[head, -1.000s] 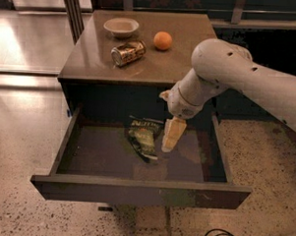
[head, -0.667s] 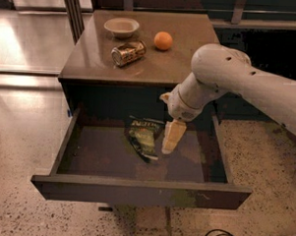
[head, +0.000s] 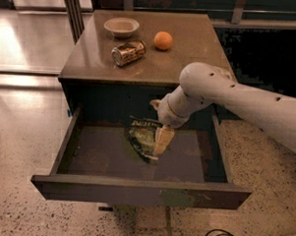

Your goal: Pick green jalapeno chip bag from top drawer and place on counter

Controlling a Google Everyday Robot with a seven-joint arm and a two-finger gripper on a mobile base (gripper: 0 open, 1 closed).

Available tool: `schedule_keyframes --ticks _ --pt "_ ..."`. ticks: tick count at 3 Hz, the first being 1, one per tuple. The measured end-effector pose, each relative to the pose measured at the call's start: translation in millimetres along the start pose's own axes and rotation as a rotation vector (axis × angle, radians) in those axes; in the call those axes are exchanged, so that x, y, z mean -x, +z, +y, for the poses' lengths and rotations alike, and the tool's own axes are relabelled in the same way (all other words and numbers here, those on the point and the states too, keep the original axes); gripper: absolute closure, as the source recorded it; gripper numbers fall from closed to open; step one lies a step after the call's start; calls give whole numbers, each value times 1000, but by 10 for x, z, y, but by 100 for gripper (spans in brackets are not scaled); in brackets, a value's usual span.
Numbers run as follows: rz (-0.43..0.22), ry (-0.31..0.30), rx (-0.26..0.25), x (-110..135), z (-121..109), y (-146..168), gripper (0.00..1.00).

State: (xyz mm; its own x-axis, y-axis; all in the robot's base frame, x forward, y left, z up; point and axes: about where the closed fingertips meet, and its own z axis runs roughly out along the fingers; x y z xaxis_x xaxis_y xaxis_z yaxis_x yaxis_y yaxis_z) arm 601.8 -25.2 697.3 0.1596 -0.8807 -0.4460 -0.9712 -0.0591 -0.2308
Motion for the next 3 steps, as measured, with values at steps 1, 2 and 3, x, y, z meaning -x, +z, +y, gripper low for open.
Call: schedule_keyframes --ticks 1,2,3 --pt "-17 -35 25 129 -7 226 0" --pt "-24 -46 62 199 19 398 0" --pt "-31 -36 130 246 196 539 0"
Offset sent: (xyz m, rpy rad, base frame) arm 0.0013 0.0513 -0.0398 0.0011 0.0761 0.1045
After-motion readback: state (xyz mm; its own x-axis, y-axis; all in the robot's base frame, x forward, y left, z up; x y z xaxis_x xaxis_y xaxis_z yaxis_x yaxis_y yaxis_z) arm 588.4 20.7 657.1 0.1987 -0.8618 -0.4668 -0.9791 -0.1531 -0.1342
